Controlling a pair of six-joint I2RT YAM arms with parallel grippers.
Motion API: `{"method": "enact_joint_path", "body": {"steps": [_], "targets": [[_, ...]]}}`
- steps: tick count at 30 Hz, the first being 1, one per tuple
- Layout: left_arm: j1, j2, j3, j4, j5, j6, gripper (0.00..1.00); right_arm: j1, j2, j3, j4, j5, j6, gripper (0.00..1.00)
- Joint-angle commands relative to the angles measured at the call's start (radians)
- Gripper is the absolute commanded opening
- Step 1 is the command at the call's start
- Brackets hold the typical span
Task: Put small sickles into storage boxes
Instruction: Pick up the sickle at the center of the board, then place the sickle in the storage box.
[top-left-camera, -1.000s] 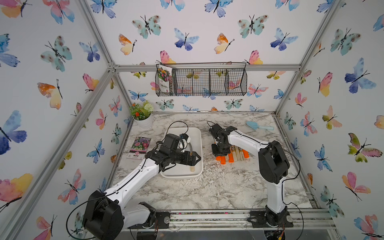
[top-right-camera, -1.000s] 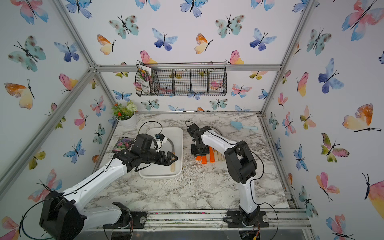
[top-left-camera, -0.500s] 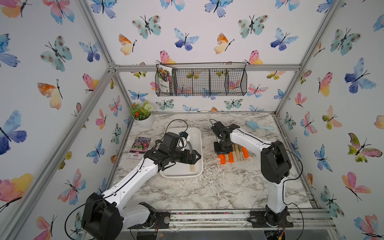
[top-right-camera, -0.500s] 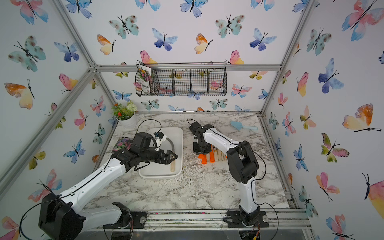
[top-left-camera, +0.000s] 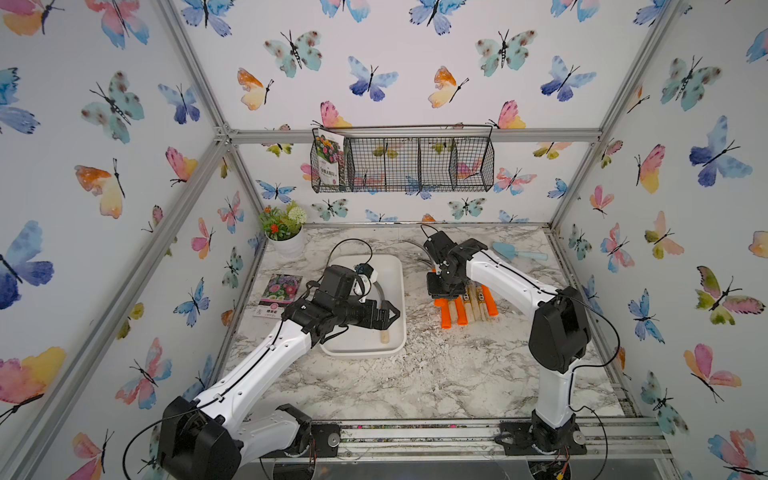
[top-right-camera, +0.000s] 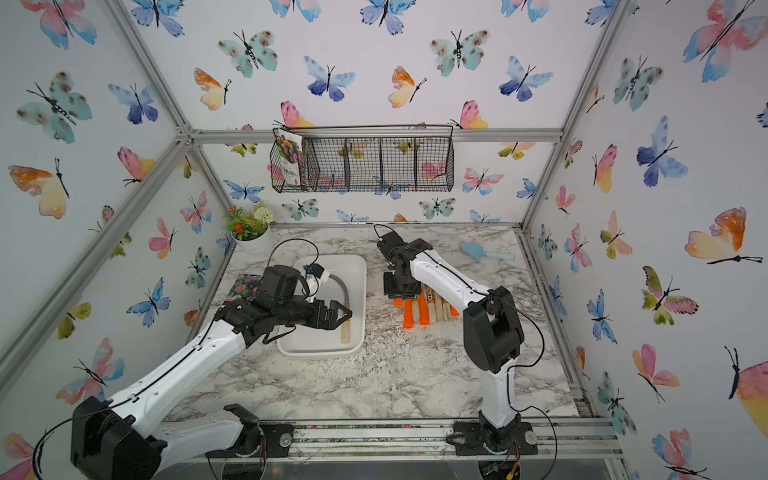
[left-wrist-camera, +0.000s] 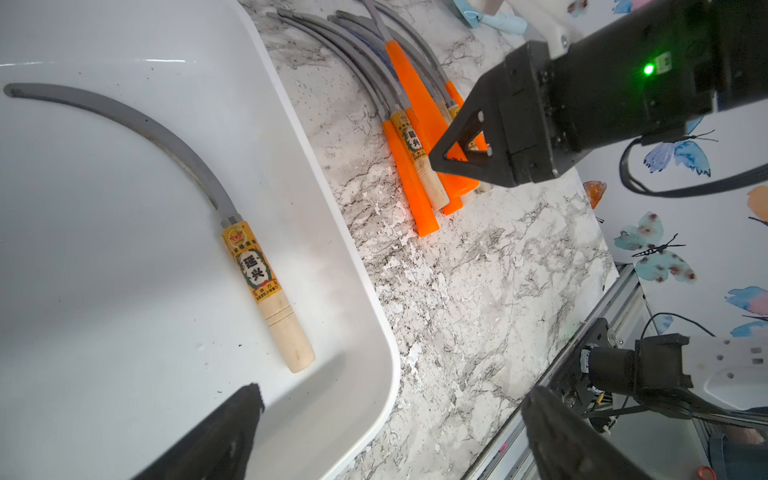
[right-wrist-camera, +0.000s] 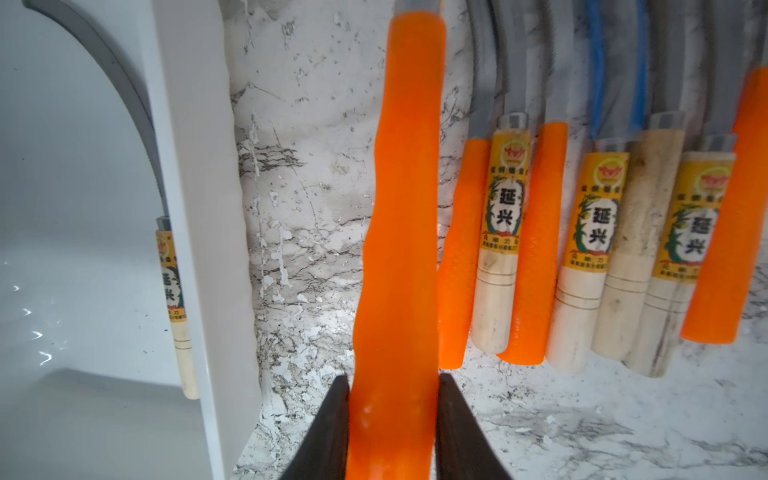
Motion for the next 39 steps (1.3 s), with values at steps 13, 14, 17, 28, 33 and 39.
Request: {"method": "enact_joint_path", "body": {"steps": [13,14,17,28,33,39], "targets": [[-0.007,-0.096,0.026,-0.096,-0.048,0.001,0.98,0.052,-0.043,0.043,-0.022,-0.025,0.049,0.01],[-0.006,-0.102,0.024,-0.1,-0.051,0.001,0.98,0.057,-0.044,0.045,-0.022,-0.024,0.053,0.01],[-0.006,-0.126,0.013,-0.113,-0.058,-0.003,0.99,0.082,-0.041,0.057,-0.019,-0.021,0.064,0.01],[-0.007,-0.223,-0.023,-0.153,-0.118,-0.042,0.98,0.205,0.012,0.149,-0.036,0.004,0.117,0.01],[-0.006,-0.263,-0.025,-0.188,-0.133,-0.064,0.98,0.257,0.039,0.171,-0.032,0.003,0.138,0.01],[-0.007,-0.323,-0.037,-0.214,-0.149,-0.102,0.98,0.302,0.068,0.177,-0.017,-0.01,0.151,0.01]]}}
